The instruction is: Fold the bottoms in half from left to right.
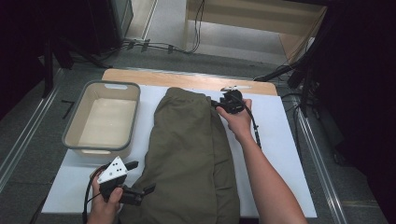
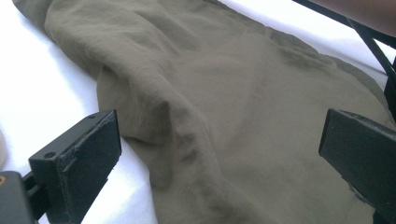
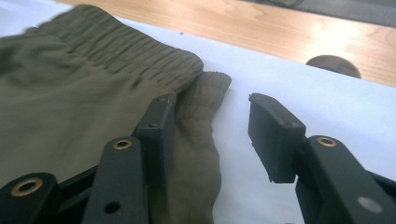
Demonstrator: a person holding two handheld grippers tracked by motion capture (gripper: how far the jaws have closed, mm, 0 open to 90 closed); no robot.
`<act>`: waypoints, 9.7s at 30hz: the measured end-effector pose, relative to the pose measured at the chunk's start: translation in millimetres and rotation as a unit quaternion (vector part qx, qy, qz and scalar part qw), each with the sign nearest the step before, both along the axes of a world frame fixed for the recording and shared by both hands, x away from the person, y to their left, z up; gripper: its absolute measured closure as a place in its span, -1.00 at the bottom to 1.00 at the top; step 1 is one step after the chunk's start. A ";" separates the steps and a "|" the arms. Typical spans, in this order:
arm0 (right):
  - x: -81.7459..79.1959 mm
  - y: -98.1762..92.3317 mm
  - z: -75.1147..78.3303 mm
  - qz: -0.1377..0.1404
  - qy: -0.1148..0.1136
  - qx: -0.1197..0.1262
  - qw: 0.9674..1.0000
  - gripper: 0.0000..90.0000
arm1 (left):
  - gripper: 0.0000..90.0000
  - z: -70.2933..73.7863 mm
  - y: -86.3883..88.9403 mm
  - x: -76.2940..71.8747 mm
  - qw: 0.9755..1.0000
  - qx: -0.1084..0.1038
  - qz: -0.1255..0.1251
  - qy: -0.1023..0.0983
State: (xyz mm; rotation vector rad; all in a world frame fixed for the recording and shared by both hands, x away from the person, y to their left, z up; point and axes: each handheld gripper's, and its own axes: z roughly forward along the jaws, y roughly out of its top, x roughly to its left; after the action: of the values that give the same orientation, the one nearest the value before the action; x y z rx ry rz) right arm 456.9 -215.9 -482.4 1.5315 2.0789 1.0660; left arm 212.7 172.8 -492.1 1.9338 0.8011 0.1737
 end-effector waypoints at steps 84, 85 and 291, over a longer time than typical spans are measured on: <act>13.9 -13.1 -13.6 -0.041 -0.023 0.014 0.999 -0.03 | -1.00 -8.9 1.5 3.4 1.000 0.004 -0.015 0.018; 11.1 -16.0 -12.0 -0.040 -0.022 0.026 0.999 -0.12 | -1.00 -9.1 1.2 3.4 1.000 0.003 -0.015 0.018; -316.1 -54.6 -34.5 0.041 -0.007 0.028 0.999 0.95 | 0.03 -7.0 3.8 -30.9 0.997 0.055 0.022 0.047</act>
State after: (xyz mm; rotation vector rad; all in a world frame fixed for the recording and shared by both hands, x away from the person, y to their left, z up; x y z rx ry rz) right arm 140.8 -270.5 -516.9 1.4716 2.1357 1.1697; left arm 181.8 176.6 -499.1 2.0401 0.9136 0.1572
